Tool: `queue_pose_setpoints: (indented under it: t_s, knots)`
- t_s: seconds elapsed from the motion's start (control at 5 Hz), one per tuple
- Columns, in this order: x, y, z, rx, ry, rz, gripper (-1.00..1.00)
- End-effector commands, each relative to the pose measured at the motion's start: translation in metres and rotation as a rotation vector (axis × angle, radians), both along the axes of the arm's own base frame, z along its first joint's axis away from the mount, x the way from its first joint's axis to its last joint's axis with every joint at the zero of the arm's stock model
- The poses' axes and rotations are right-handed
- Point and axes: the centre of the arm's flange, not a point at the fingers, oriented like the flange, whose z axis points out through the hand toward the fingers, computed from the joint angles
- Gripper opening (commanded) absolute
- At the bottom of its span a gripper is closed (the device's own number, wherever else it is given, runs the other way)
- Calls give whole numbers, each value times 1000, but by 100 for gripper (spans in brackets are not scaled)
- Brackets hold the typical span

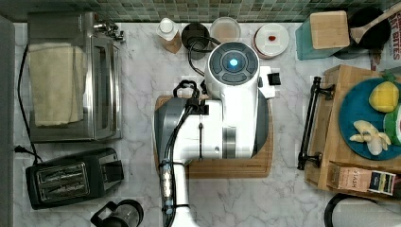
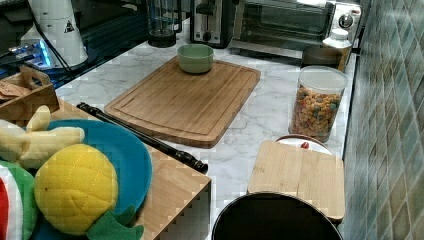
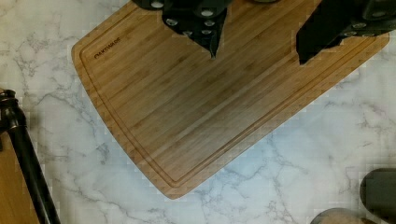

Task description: Open the drawer.

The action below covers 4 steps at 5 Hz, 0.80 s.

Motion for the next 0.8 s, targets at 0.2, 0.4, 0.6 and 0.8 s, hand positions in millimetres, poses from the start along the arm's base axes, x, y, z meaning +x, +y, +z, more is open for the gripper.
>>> queue_pose_setpoints:
  t_s: [0.2,0.4,0.6,0.8]
  knots:
    - [-1,1,-2,-2,5,3,100]
    - [-1,1,-2,-2,5,3,100]
    - [0,-16,-22,-4,-20,38,100]
    - [5,-57,-36,3,44,71,100]
